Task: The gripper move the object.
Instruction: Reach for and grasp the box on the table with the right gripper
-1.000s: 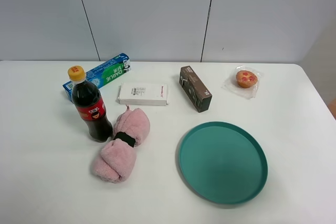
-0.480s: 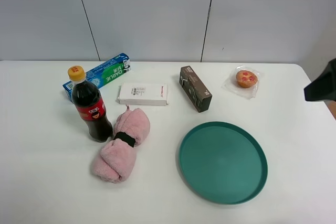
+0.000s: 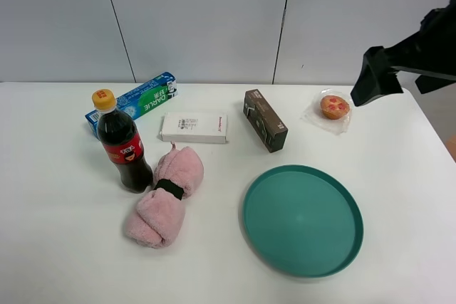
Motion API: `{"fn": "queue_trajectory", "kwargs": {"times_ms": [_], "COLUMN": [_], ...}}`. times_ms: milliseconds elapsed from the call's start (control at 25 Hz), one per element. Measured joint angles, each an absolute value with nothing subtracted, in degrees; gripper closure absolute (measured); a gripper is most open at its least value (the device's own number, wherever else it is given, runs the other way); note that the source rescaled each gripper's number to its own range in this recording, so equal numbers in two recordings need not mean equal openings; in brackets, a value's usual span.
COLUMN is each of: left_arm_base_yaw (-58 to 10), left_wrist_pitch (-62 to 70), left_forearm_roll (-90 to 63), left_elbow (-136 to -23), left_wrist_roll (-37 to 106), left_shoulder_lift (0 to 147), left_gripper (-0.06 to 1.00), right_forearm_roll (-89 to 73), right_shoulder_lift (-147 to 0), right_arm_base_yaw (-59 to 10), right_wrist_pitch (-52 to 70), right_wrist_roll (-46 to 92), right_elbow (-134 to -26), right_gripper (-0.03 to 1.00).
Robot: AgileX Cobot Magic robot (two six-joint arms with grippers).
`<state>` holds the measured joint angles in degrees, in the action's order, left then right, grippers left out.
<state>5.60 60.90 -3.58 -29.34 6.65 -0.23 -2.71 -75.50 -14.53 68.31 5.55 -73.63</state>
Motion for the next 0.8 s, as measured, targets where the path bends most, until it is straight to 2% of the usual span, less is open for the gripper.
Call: {"fn": "queue_trajectory", "kwargs": {"times_ms": [800], "left_arm_base_yaw": [5.6], "left_wrist_pitch": [60.9], "left_forearm_roll": [-3.6], "left_elbow": [-29.3], "left_wrist_roll": [6.6], "left_shoulder_lift": [-0.2], "left_gripper": [-0.06], "right_forearm_roll": [-5.3], "right_shoulder_lift": [-94.5], "right_arm_base_yaw": [-14.5], "right_wrist_pitch": [57.2], "right_wrist_roll": [14.4], "right_elbow": [-74.8], "right_gripper": [-0.03]}}
